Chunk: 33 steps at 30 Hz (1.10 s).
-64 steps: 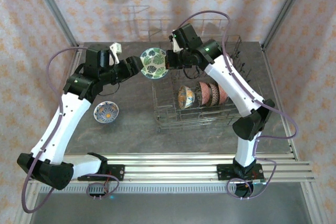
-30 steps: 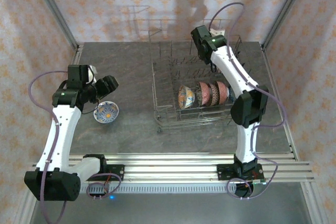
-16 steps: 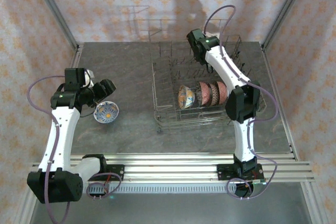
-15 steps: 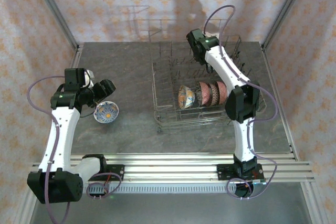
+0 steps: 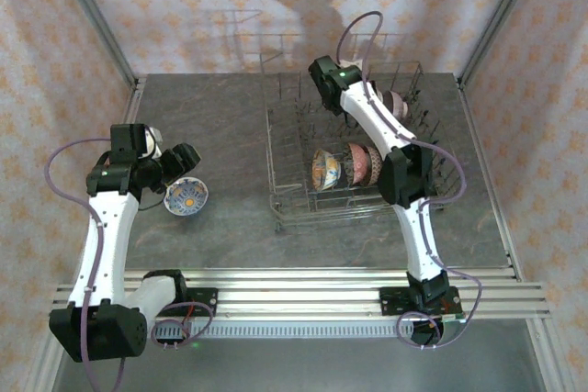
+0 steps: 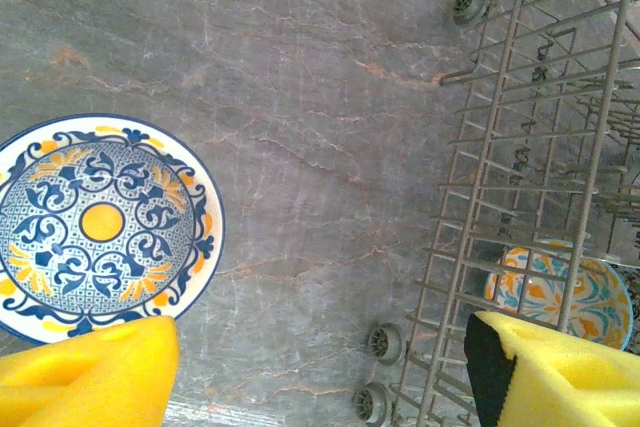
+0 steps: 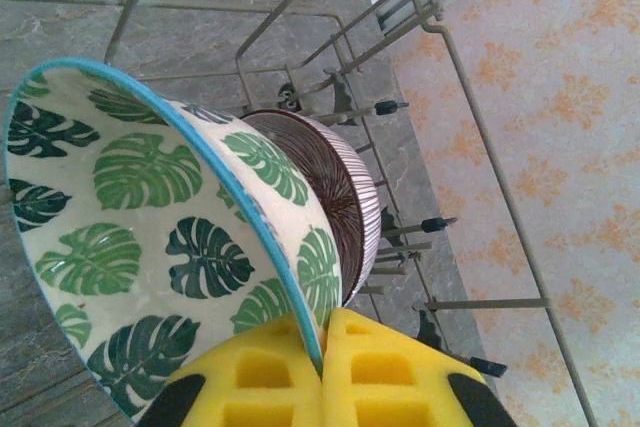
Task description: Load the bowls into the dish rack
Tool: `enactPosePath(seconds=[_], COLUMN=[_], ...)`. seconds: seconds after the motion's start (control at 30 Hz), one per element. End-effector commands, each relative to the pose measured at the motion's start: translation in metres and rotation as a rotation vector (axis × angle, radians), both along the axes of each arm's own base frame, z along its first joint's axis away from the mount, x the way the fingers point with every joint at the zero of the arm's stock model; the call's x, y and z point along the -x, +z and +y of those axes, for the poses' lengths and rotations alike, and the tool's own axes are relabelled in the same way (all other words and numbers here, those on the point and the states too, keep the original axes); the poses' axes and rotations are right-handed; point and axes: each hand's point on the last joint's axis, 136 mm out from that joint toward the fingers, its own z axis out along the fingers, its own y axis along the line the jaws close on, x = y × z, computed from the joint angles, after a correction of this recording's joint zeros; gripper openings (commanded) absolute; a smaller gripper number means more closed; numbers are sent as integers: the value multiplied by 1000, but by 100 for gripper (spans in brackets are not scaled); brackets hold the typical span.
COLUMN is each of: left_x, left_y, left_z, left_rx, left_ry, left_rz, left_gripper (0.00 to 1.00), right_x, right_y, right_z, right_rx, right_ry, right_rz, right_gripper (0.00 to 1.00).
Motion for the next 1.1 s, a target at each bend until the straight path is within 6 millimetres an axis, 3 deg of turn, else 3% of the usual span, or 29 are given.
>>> enactPosePath(seconds=[0.0,0.47,0.53,0.6,0.83,1.07], left_x=[12,36,38,40,49,55], left_y=[-5,-26,-32,-38,-55,-75], left_z=[3,13,15,17,35,55], left_rx=[-14,-43,-45,-52,-103,-108], left_ry=[1,77,87,96,159,246], left_rz=[28,113,132,150,234,311], left_gripper=[77,77,77,77,78,81], right_x=[2,1,1,1,1,11], right_y=[11,-22,-27,-32,-44,-23], right_z=[1,17,20,22,27,28], right_rx=[76,52,40,26,-33,-101], right_ry=[7,58,67,74,90,122], right_rz=[3,109,128,146,179,178], right_gripper=[0,15,19,30,38,59])
